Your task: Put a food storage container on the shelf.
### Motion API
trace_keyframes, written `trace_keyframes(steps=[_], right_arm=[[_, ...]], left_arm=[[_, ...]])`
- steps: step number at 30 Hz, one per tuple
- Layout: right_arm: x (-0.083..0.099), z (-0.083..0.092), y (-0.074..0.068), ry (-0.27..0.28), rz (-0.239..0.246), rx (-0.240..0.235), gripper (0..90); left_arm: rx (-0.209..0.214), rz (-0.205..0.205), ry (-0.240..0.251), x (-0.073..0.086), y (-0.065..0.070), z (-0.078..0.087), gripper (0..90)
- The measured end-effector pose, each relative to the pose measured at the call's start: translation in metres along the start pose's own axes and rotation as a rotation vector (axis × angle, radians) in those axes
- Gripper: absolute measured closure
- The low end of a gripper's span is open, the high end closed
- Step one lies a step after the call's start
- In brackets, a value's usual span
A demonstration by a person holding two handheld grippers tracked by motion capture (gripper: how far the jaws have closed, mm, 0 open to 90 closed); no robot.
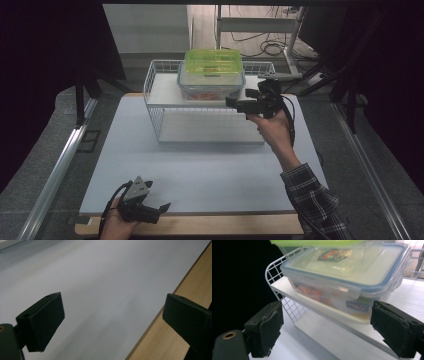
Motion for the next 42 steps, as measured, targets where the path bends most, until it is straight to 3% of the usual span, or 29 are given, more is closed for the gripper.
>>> trace_keyframes(steps=[18, 28, 42], right_arm=[[0.035, -0.003, -0.008, -0.056, 0.023, -0.041, 8.0], [0.051, 0.005, -0.006, -0.071, 0.044, -0.026, 5.6], [0.076, 0.008, -0.015, -0.103, 0.121, -0.013, 3.7]], left_arm=[[0.007, 0.003, 0.002, 0.0, 0.0, -0.001, 3.9], [0.01, 0.002, 0.001, 0.0, 0.0, -0.001, 3.9], [0.011, 0.003, 0.002, 0.001, 0.0, -0.001, 3.9]])
Point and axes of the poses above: each handheld gripper's, and its own axes: z roughly backward along the jaws, x roughly out of its underside, y roughly to its right, the point moved 5 cm from there along -z, roughly forward along the jaws, and after that the axes turned 11 degrees about -x, right-handed, at the moved point
